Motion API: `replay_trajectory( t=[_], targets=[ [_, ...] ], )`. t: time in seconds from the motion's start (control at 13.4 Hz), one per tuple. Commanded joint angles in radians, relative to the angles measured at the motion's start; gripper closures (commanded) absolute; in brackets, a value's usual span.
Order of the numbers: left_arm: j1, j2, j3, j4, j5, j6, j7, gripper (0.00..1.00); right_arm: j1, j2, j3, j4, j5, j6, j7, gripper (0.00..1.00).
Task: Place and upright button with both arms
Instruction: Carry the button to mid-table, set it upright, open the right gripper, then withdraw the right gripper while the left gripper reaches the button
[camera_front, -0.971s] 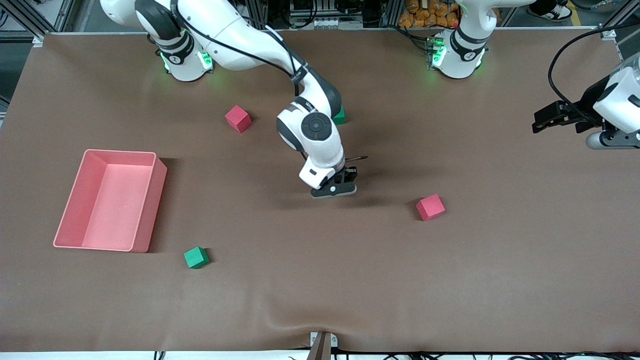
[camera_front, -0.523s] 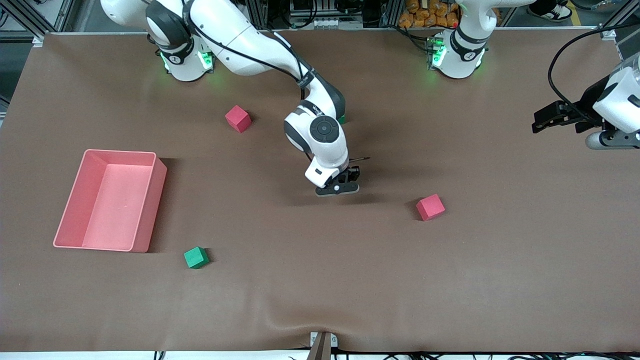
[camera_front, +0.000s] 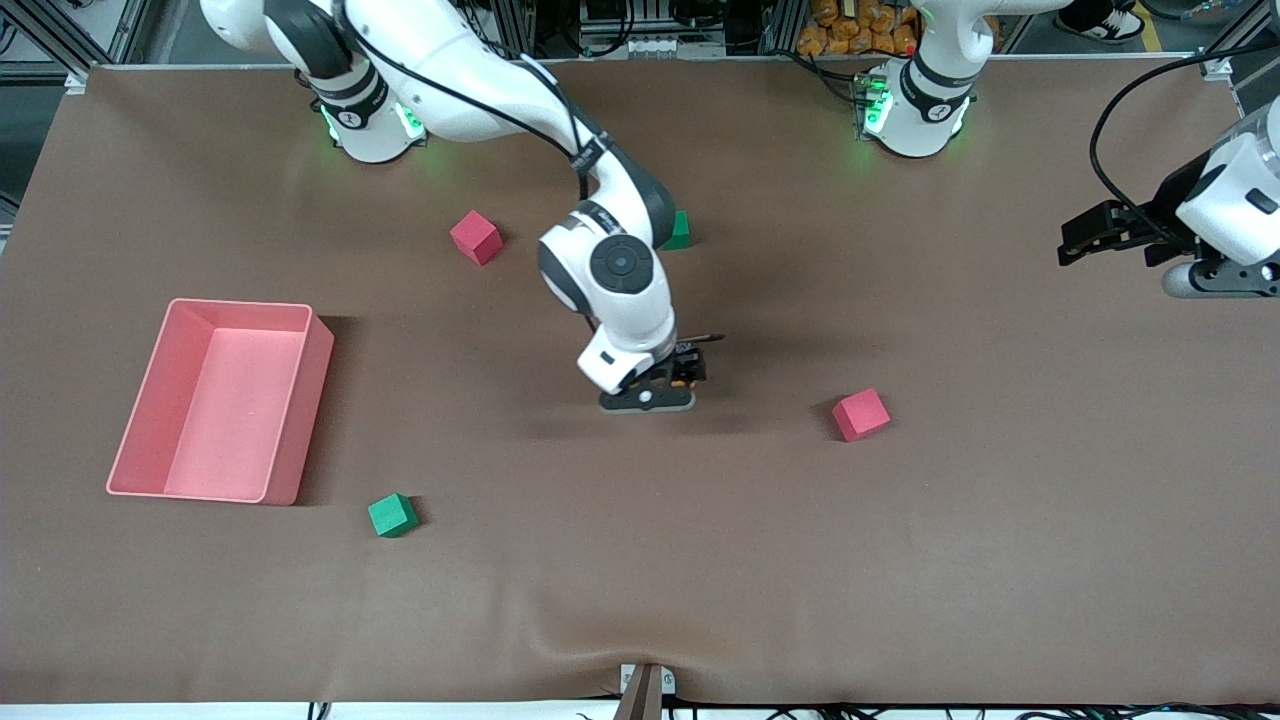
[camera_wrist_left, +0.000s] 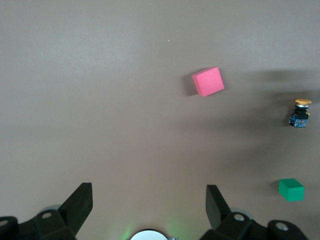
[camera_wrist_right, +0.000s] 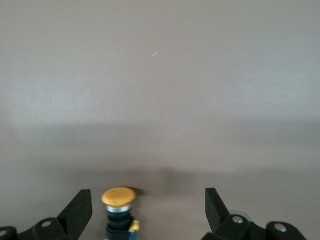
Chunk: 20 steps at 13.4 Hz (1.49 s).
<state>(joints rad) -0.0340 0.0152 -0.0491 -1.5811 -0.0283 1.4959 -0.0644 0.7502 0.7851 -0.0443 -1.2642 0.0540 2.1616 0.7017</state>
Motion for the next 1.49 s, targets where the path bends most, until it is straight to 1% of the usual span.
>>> replay_trajectory(
  t=[0.0, 0.15, 0.3, 0.45, 0.52, 0.6, 0.75, 0.9, 1.05, 1.12, 1.2, 1.42],
  targets=[
    [-0.017, 0.032, 0.000, 0.020, -0.016, 0.004, -0.009, 0.00, -0.080, -0.113, 0.009, -0.030, -0.005, -0.167, -0.110, 0.00],
    [-0.029, 0.064, 0.000, 0.029, -0.018, 0.023, -0.012, 0.00, -0.126, -0.168, 0.009, -0.037, -0.005, -0.280, -0.180, 0.00],
    [-0.032, 0.110, -0.001, 0.068, -0.057, 0.027, -0.032, 0.00, -0.162, -0.225, 0.009, -0.047, -0.005, -0.412, -0.232, 0.00],
    [-0.099, 0.147, -0.008, 0.081, -0.055, 0.029, -0.081, 0.00, -0.211, -0.257, 0.007, -0.047, -0.005, -0.517, -0.322, 0.00],
    [-0.119, 0.179, -0.008, 0.104, -0.056, 0.029, -0.107, 0.00, -0.239, -0.267, 0.007, -0.049, -0.009, -0.552, -0.364, 0.00],
    [-0.141, 0.219, -0.008, 0.134, -0.056, 0.029, -0.138, 0.00, -0.268, -0.273, 0.007, -0.050, -0.028, -0.571, -0.413, 0.00],
    [-0.179, 0.288, -0.008, 0.180, -0.058, 0.029, -0.164, 0.00, -0.319, -0.306, 0.009, -0.110, -0.072, -0.569, -0.470, 0.00],
    [-0.246, 0.362, -0.005, 0.219, -0.056, 0.040, -0.242, 0.00, -0.379, -0.346, 0.009, -0.168, -0.072, -0.566, -0.472, 0.00],
    [-0.302, 0.403, -0.002, 0.233, -0.056, 0.088, -0.284, 0.00, -0.435, -0.395, 0.009, -0.249, -0.074, -0.559, -0.476, 0.00],
    [-0.319, 0.417, -0.003, 0.233, -0.058, 0.105, -0.305, 0.00, -0.483, -0.414, 0.010, -0.289, -0.074, -0.543, -0.484, 0.00],
    [-0.340, 0.436, -0.003, 0.234, -0.058, 0.124, -0.322, 0.00, -0.509, -0.426, 0.011, -0.315, -0.074, -0.531, -0.542, 0.00],
    [-0.380, 0.483, -0.001, 0.234, -0.058, 0.158, -0.334, 0.00, -0.580, -0.428, 0.011, -0.337, -0.074, -0.523, -0.668, 0.00]
  ],
)
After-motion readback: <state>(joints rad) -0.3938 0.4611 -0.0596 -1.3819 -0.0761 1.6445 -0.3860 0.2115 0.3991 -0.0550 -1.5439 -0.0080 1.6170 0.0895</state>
